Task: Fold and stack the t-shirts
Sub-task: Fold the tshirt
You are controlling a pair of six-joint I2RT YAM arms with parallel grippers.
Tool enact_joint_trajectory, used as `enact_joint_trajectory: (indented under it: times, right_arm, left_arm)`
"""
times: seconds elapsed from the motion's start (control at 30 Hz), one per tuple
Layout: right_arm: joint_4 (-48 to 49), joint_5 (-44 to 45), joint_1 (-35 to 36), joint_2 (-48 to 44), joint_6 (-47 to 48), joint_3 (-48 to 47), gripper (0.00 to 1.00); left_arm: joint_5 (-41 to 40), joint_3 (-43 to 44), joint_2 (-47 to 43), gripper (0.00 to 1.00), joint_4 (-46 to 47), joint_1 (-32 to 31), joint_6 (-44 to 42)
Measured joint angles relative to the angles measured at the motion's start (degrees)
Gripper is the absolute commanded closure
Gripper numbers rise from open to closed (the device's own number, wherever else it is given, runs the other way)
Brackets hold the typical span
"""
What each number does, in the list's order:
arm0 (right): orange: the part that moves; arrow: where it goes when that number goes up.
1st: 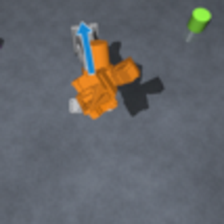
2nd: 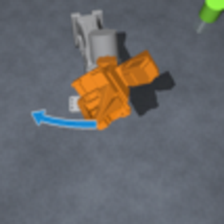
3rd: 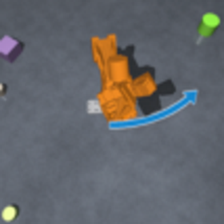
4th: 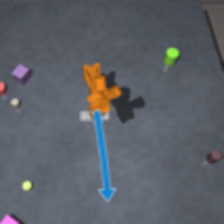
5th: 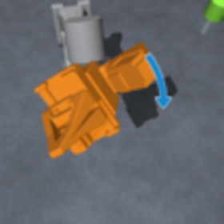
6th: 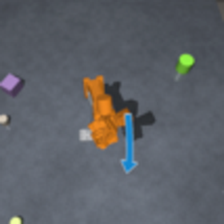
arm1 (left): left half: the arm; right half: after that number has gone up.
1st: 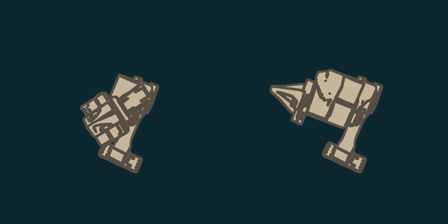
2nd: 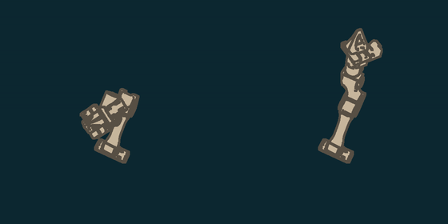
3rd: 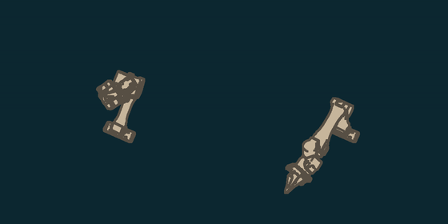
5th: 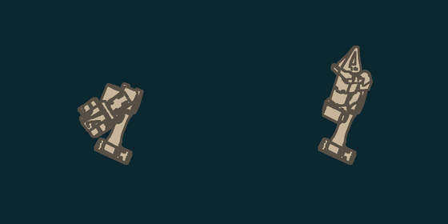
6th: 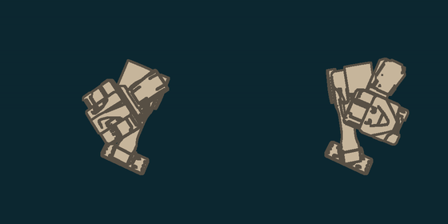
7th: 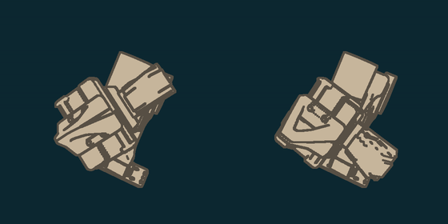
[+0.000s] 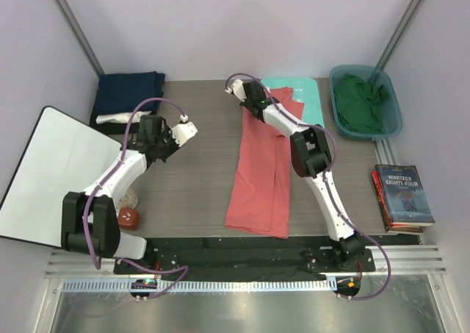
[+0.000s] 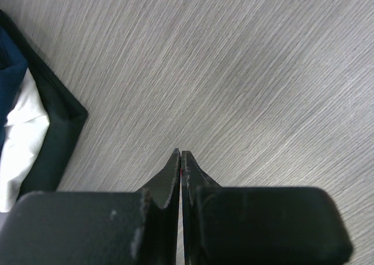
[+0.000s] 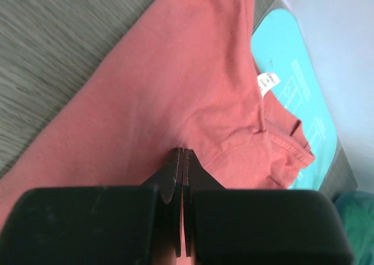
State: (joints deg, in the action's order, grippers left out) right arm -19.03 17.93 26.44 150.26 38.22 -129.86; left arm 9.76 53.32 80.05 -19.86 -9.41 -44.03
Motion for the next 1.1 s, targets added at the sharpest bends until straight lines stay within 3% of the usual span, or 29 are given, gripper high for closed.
enact_joint_trajectory:
  times: [0.3,0.63,0.83,0.97,1.0,1.1]
  right_arm:
    - [3.3,-1.2,0.1,1.6,1.8,-0.7,0.99]
    - [6.6,-7.9,-0.1,6.5,2.2,-7.6,0.99]
    - [12.2,-11.1,0.0,9.0,2.4,-9.5,0.99]
    - [18.2,-8.0,0.4,9.9,2.8,-8.6,0.99]
    - [20.2,-6.5,0.5,9.9,2.7,-7.5,0.97]
    - [25.9,-1.4,0.7,9.5,1.7,-4.2,0.78]
  left_arm:
    - [-1.2,2.3,3.6,1.00,0.2,0.0,0.0]
    - [-2.2,3.7,4.8,1.00,1.0,0.0,0.5]
    - [-2.7,3.7,5.3,1.00,1.4,-0.8,1.8]
    - [-2.7,3.7,5.3,1.00,1.9,-1.5,1.8]
    - [-2.7,3.7,5.3,1.00,2.1,-1.7,1.9]
    - [-2.9,3.6,5.3,1.00,2.9,-2.2,2.0]
